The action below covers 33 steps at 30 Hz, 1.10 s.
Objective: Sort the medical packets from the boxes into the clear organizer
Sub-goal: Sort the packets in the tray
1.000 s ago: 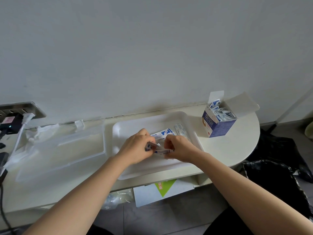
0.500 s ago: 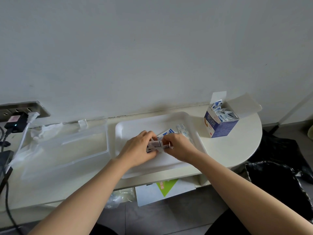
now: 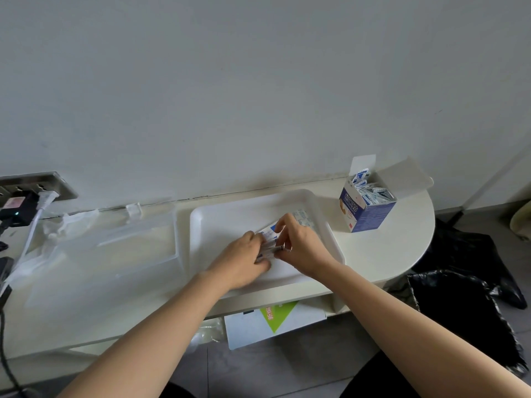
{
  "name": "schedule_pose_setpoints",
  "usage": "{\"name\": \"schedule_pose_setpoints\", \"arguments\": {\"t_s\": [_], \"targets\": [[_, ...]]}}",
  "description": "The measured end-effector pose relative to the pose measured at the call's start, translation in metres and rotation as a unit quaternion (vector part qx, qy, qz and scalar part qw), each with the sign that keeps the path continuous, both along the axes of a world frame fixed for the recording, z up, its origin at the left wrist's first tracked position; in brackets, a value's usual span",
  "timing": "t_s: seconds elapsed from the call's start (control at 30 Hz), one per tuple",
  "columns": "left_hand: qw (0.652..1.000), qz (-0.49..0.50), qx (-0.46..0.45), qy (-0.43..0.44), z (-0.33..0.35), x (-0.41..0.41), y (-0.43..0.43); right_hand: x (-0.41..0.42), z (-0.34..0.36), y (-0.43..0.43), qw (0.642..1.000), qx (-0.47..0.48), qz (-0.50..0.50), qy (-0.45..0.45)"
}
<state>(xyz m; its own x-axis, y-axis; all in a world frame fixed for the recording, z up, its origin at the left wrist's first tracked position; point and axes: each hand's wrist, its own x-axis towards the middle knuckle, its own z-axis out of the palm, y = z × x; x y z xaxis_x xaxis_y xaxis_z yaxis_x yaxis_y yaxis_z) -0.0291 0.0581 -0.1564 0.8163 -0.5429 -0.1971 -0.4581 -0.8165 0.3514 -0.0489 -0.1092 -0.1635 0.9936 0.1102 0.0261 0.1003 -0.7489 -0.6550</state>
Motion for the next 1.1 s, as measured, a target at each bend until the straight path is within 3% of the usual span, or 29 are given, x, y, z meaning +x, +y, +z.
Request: {"name": "schedule_pose_setpoints", "arguments": {"t_s": [0.23,0.37,0.57,0.77,1.1], "targets": [[0.995,-0.009,-0.021,-0.101,0.001,0.000,0.006,0.002,-0.001,-0.001,1.000,-0.017,0.013,-0.021],[0.990,0.071,-0.026,-0.116,-0.008,-0.005,0.022,-0.002,-0.006,-0.005,0.999,-0.034,-0.008,0.022],[0.978,0.183,-0.098,-0.034,-0.010,-0.012,0.029,-0.001,-0.005,-0.004,0.997,-0.006,-0.036,0.063],[0.978,0.164,-0.124,-0.020,-0.013,-0.012,0.016,-0.001,-0.005,0.006,0.997,0.035,-0.030,0.057],[0.983,0.147,-0.105,-0.035,-0.016,-0.011,0.016,-0.003,-0.004,0.005,0.997,0.018,-0.027,0.064]]}}
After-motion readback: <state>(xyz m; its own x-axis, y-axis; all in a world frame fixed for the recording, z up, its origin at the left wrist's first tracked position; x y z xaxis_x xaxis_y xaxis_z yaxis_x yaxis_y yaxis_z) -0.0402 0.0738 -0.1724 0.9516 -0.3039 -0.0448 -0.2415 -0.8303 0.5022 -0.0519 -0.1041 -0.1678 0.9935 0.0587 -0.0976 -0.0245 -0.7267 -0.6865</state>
